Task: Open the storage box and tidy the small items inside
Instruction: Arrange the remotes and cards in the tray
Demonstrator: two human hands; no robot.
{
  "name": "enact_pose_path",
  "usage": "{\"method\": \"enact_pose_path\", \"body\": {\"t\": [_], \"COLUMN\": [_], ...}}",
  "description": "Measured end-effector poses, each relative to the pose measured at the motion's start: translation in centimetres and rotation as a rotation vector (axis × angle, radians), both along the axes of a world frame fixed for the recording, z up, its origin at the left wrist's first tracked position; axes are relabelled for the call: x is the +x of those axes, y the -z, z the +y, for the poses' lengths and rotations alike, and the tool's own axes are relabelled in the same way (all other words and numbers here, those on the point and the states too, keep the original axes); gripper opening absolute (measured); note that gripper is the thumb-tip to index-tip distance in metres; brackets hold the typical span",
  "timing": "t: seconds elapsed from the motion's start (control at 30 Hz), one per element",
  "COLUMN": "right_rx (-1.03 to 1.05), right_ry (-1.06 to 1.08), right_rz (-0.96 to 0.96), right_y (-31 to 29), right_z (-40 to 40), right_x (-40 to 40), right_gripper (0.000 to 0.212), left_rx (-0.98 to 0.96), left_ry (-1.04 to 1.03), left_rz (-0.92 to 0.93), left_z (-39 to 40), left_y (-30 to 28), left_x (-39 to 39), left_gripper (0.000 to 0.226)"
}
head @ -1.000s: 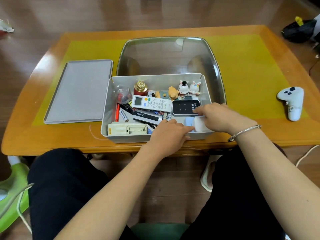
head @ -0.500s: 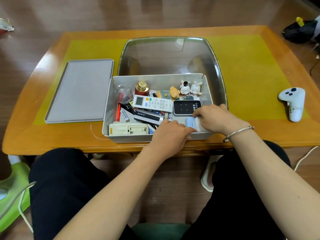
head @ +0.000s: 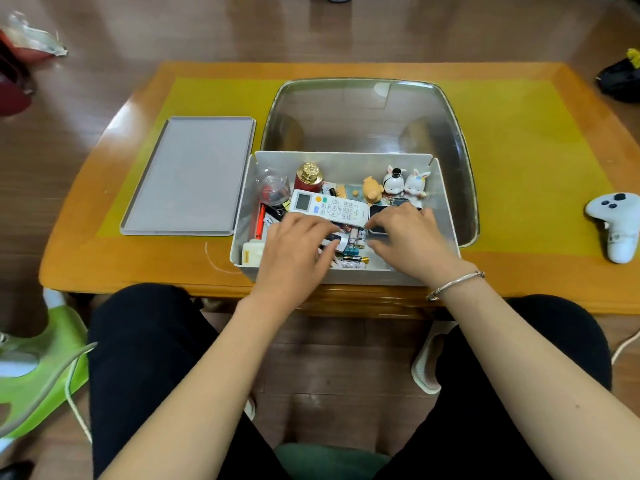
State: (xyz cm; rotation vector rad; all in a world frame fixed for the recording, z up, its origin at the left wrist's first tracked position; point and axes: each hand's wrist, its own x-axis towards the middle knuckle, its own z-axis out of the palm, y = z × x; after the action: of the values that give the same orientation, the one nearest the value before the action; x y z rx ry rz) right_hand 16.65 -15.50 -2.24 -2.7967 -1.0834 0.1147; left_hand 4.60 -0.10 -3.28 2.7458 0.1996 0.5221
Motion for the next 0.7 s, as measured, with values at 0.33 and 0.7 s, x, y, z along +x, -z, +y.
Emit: {"method": "enact_pose_path", "body": {"t": [0.33,0.7], "right_rx": [0.203,0.182], "right_ry": [-0.130,-0.118], "right_rz": [0.457,0.599], "right_y": [0.7,1.5], "right_z": [4.6,7.9], "right_x": [-1.8,-2.4], "right_gripper": [0.035,0.024], "left_rx": [-0.129,-0.331], "left_ry": [-0.348,-0.390], "left_rz": [-0.001,-0.053], "left_z": [7.3,7.3], "left_y": [1.2,2.2], "left_x": [-1.7,-1.8], "left_gripper": [0.028,0.030]}}
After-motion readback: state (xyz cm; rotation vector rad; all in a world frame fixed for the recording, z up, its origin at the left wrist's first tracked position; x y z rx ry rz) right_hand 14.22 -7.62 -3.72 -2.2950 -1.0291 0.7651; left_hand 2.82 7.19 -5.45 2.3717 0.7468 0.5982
